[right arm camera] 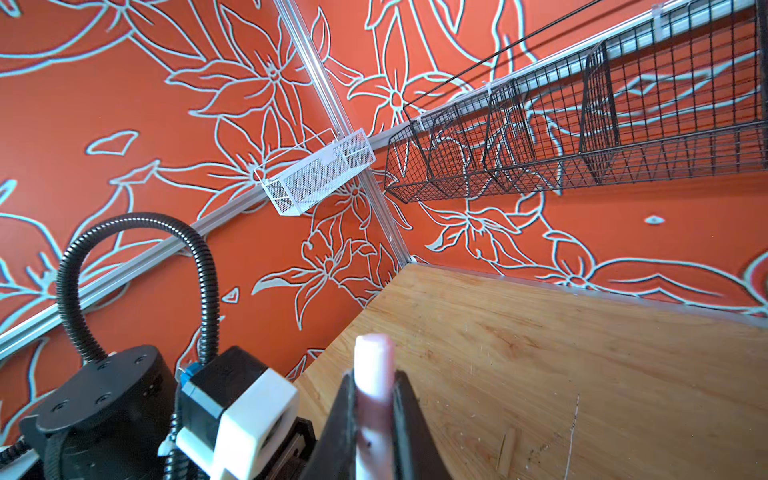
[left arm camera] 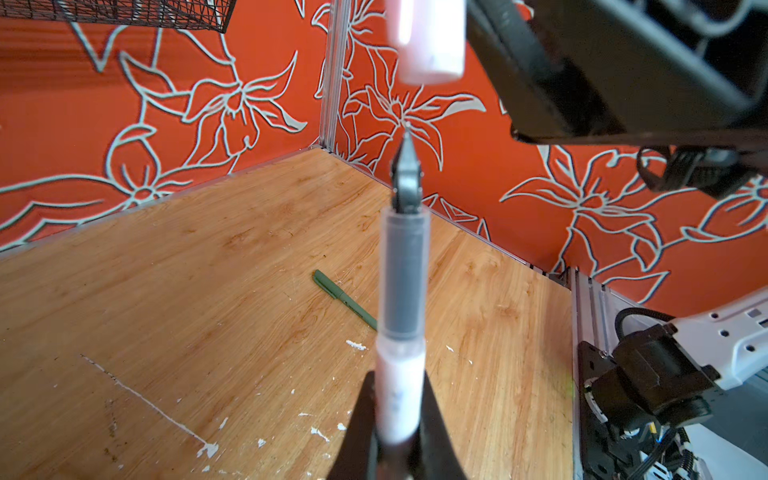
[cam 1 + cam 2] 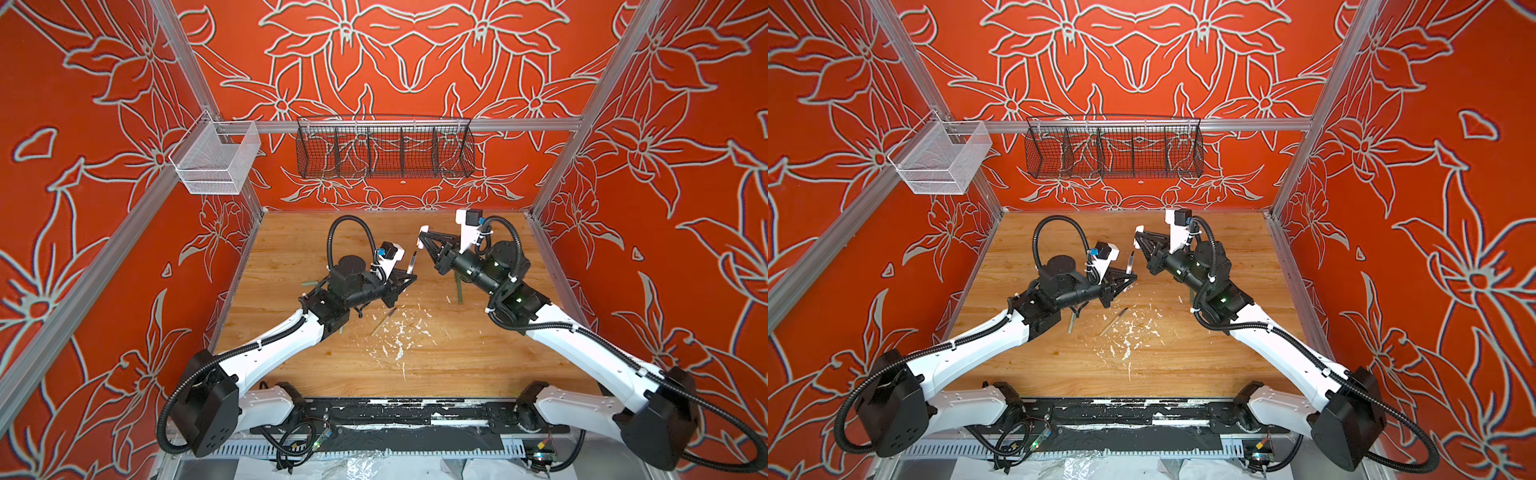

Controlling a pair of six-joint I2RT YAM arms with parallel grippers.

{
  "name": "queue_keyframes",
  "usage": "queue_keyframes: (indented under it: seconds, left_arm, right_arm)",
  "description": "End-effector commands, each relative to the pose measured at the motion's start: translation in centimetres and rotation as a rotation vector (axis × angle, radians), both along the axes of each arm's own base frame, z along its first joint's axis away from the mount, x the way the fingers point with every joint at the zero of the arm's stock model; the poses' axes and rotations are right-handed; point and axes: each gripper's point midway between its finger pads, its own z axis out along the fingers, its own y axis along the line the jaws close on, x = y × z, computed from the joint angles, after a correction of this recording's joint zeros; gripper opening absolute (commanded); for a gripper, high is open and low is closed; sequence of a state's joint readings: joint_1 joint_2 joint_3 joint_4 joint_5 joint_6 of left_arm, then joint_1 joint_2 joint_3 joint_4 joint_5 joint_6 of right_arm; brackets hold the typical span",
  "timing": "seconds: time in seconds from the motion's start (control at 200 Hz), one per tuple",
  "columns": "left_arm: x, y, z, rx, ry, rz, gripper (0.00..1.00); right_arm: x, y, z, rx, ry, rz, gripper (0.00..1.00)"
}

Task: Insert the pens into the pen caps
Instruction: 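Lower the pink cap onto the white pen's nib held by the left gripper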

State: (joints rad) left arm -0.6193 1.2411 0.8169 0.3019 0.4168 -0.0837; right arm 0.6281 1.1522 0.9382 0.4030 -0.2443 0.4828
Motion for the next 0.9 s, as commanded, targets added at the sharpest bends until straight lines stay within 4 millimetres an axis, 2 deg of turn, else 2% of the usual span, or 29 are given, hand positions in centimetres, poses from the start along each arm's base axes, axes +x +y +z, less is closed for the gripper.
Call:
queue_keyframes:
  seconds: [0.0, 0.525, 0.896]
  left_arm:
    - [-0.3, -0.4, 0.6, -0.015, -0.024, -0.022, 0.0]
    - [-0.4, -0.2, 0.8, -0.011, -0.038, -0.013, 0.0]
    - [-0.3, -0.2, 0.8, -0.009, -0.038, -0.01, 0.0]
  right_arm:
    - [-0.4, 0.4, 1.1, 0.029, -0.03, 0.016, 0.1]
    - [-0.4, 1.6, -0.4, 0.034, 0.023, 0.062, 0.1]
    - [-0.9, 0.5, 0.3, 0.029, -0.007, 0.024, 0.1]
